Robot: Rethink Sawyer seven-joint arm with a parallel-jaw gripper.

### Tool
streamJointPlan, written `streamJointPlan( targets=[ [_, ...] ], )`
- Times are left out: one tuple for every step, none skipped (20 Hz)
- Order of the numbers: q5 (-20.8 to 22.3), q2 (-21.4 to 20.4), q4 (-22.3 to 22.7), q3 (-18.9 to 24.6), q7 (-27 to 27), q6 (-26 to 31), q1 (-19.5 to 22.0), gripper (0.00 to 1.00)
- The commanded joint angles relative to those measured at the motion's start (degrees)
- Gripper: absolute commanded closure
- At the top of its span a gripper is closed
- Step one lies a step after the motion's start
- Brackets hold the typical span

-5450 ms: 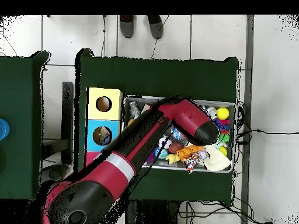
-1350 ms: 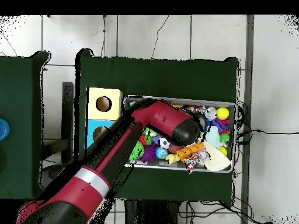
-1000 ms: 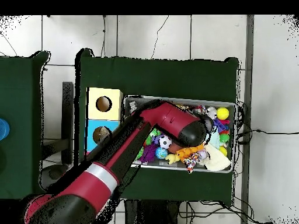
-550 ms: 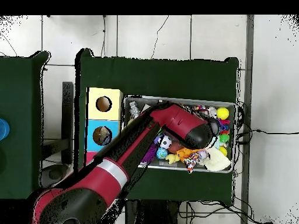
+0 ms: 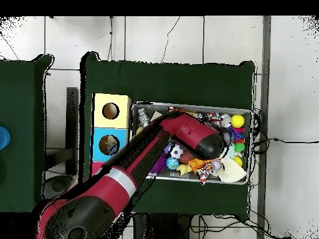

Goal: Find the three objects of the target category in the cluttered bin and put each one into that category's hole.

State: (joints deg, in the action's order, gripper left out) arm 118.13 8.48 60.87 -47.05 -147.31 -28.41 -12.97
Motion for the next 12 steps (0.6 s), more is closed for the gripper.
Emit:
streamJointPlan(
  targets=[
    [-2.49,2.38,3.23,6.57,0.27,-1.42,-2.48,0.00],
    [-2.54,2.55,3.90,5.95,-0.96,-1.72,-3.14,0.00],
    [-2.40,2.45,4.28,5.83,-2.04,-3.08,-3.53,0.00],
    [-2.45,2.25,4.53,5.95,-2.84,-4.02,-3.86,0.00],
    [-2.60,2.20,4.51,6.18,-3.34,-4.26,-4.05,0.00],
    [-2.63,2.22,4.39,6.38,-3.98,-4.80,-4.30,0.00],
    [-2.70,2.34,4.17,6.57,-4.64,-5.17,-4.54,0.00],
    [-2.80,2.76,3.93,6.50,-5.68,-5.19,-4.96,0.00],
    [-3.04,3.22,3.60,6.52,-6.67,-4.99,-5.29,0.00],
    [-3.34,3.59,3.23,6.71,-7.33,-4.67,-5.52,0.00],
    [-3.68,3.93,2.78,6.90,-7.99,-4.37,-5.72,0.00],
    [-3.91,4.35,2.32,6.95,-8.49,-3.96,-5.90,0.00]
  ],
)
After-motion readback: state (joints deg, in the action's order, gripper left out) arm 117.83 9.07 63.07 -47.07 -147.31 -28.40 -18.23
